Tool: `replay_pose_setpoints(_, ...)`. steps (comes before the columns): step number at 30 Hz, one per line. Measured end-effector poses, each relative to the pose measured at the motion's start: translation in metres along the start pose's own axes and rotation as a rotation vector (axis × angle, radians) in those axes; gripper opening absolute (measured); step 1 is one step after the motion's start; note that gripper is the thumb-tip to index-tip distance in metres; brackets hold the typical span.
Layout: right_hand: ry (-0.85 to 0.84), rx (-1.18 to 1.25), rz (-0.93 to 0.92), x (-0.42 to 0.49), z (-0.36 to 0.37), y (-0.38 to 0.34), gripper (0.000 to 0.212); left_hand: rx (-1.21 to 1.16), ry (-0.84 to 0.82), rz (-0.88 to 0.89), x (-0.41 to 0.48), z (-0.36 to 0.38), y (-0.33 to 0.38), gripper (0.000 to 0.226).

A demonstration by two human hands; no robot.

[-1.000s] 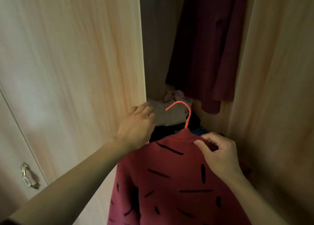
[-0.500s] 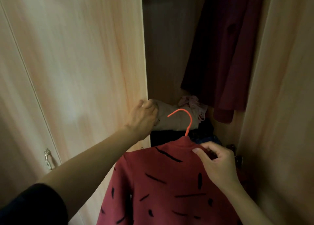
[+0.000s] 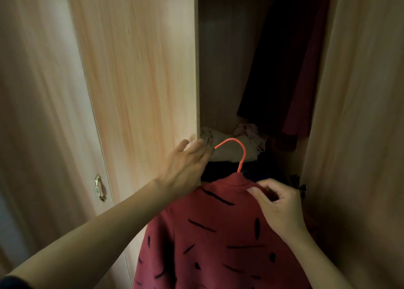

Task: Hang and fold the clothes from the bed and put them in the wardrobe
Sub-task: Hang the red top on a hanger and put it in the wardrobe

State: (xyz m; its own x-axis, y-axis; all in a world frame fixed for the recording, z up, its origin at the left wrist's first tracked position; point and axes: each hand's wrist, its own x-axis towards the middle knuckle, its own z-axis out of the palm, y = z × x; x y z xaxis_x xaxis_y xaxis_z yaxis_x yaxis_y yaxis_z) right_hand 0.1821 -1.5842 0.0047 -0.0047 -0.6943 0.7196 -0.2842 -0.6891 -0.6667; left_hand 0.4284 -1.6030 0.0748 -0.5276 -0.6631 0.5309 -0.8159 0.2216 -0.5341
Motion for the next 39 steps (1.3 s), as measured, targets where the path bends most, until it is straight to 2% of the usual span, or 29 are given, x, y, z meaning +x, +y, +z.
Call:
replay_pose_setpoints(9, 0.019, -0.035, 0.052, -0.069, 0.018, -0.065, 0.012, -0.07, 0.075, -0.047, -0.102, -0.057, -0.008, 0.049)
replay_pose_setpoints(18, -0.031, 0.001, -0.007, -0.086, 0.055, -0.108, 0.013, -0.142, 0.112, -0.214, -0.205, -0.091, -0.034, 0.05)
replay_pose_setpoints(23, -0.064, 0.028, -0.037, -0.079, 0.075, -0.125, 0.014, -0.12, 0.078, -0.322, -0.236, -0.104, -0.045, 0.054)
replay_pose_setpoints(30, -0.126, 0.071, -0.104, -0.082, 0.103, -0.139, 0.016, -0.04, 0.012, -0.475, -0.268, -0.109, -0.046, 0.075)
replay_pose_setpoints(39, -0.147, 0.073, -0.123, -0.088, 0.114, -0.147, 0.016, -0.01, -0.112, -0.656, -0.287, -0.118, -0.051, 0.076)
